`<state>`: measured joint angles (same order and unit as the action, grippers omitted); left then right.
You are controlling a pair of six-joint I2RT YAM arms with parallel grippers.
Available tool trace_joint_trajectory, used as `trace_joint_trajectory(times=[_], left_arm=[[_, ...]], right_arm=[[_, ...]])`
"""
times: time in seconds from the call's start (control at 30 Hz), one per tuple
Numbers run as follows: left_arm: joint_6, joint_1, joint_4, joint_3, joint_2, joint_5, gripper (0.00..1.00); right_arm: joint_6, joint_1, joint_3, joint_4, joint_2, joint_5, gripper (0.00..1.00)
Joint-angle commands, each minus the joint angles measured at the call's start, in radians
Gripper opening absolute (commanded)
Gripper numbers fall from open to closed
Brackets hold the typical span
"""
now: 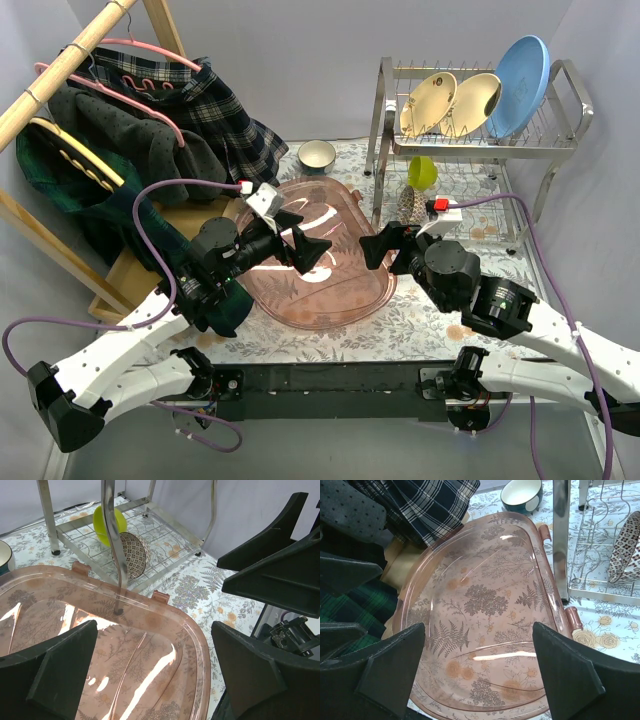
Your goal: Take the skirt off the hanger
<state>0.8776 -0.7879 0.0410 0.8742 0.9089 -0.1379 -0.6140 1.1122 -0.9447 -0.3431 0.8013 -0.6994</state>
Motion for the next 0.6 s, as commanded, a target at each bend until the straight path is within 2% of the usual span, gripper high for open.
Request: trace_joint_trajectory(times=[0.0,0.1,0.23,0.33,0.4,0.47,0.5,0.53,0.57], left_arm=[[-0.014,-0.004,-0.007,-0.001,-0.005,0.015,0.98],[-0.017,-0.004,-0.003,0.002,-0.004,0.029,0.98],[-0.017,-0.004,0.002,0.017,0.013,0.124,0.98],[-0.006,-0.004,0.083,0.171,0.074,0.214,0.98],[0.003,-0.004,0.156,0.340,0.110,0.320,0.98],[-0.012,-0.004,0.227,0.472,0.183,0.392,0.98],[-0.020,-0.004,0.312,0.634,0.208,0.470,0.98],[-0.046,-0.004,0.354,0.705,0.266,0.498,0.98],[-0.058,-0.004,0.391,0.785,0.286,0.523,0.98]], right_arm=[[0.014,0.000,-0.039,0.035,-0.017,-0.022,0.96],[0.007,-0.002,-0.031,0.021,-0.022,-0.032,0.97],[-0.004,0.000,-0.029,0.006,-0.039,-0.037,0.97],[0.003,0.000,-0.032,-0.007,-0.056,-0.035,0.97],[0.013,0.000,-0.034,0.004,-0.071,-0.028,0.95],[0.095,0.000,-0.028,0.036,-0.079,0.012,0.94],[0.159,0.000,-0.022,0.114,-0.088,0.052,0.92],[0.286,0.000,-0.013,0.181,-0.090,0.158,0.91],[0.296,0.000,-0.009,0.220,-0.074,0.181,0.90]])
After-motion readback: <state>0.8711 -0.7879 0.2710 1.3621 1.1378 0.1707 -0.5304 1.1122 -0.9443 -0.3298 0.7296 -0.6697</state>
